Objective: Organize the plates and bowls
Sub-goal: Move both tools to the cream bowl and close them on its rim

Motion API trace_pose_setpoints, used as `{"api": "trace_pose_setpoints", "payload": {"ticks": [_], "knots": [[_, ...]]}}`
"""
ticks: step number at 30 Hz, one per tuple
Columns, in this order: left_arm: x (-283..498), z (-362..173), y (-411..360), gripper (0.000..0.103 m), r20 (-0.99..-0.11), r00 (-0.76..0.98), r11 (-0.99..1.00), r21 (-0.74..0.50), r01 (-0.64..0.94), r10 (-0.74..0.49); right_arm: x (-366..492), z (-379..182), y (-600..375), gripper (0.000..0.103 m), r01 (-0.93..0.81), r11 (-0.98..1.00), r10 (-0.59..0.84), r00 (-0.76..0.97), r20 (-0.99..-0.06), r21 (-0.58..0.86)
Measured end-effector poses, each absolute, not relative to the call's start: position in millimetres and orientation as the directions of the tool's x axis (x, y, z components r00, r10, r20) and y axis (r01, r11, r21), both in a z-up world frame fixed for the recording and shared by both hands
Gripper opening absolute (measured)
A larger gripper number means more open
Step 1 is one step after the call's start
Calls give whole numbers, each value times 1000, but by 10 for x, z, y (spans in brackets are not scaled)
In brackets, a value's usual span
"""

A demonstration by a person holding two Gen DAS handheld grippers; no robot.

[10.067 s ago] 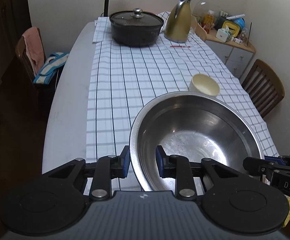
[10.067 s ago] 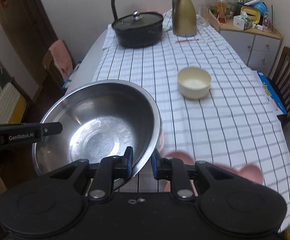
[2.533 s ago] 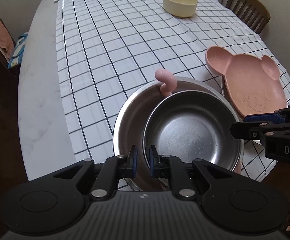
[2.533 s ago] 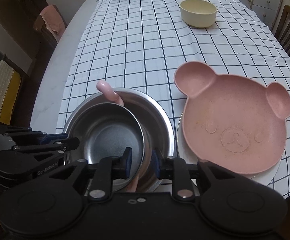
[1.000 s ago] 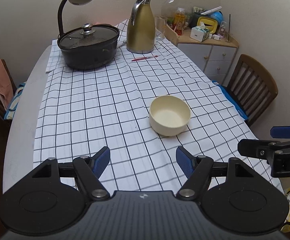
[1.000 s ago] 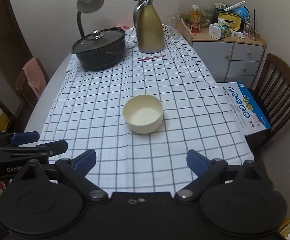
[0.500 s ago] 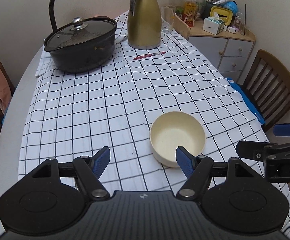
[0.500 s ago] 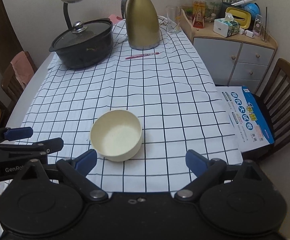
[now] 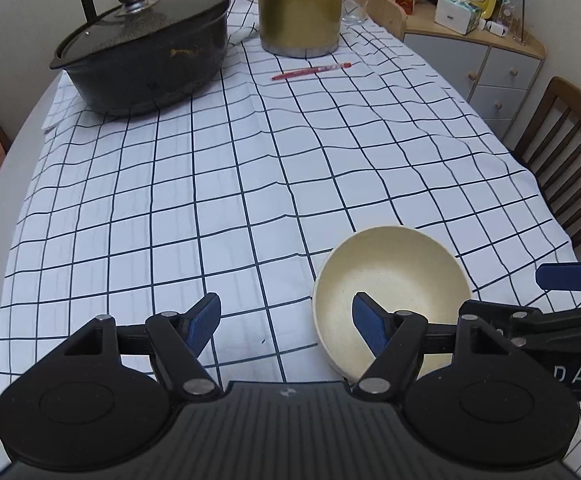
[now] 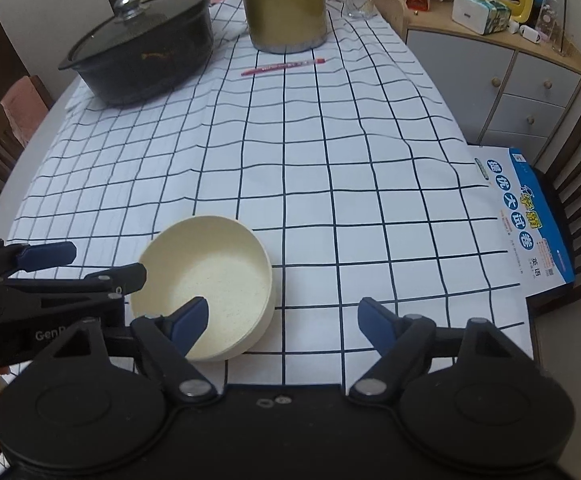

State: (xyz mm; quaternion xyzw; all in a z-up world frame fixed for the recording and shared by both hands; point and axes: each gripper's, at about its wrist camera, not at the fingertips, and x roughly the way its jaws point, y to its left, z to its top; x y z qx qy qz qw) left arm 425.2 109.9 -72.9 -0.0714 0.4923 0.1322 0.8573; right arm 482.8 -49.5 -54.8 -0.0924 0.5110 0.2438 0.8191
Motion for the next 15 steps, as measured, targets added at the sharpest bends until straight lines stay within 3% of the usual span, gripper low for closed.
{"api": "trace_pose_setpoints", "payload": {"ticks": [12, 15], "knots": [[4427, -1008, 1138, 71, -885, 445, 957, 4, -289, 138, 4962, -817, -388, 71, -497, 861, 295, 320, -900, 106], [4463, -1033, 1122, 64, -889, 439, 960, 3, -279, 130, 4977, -858, -377, 65, -499, 860, 296, 310, -903, 110]]}}
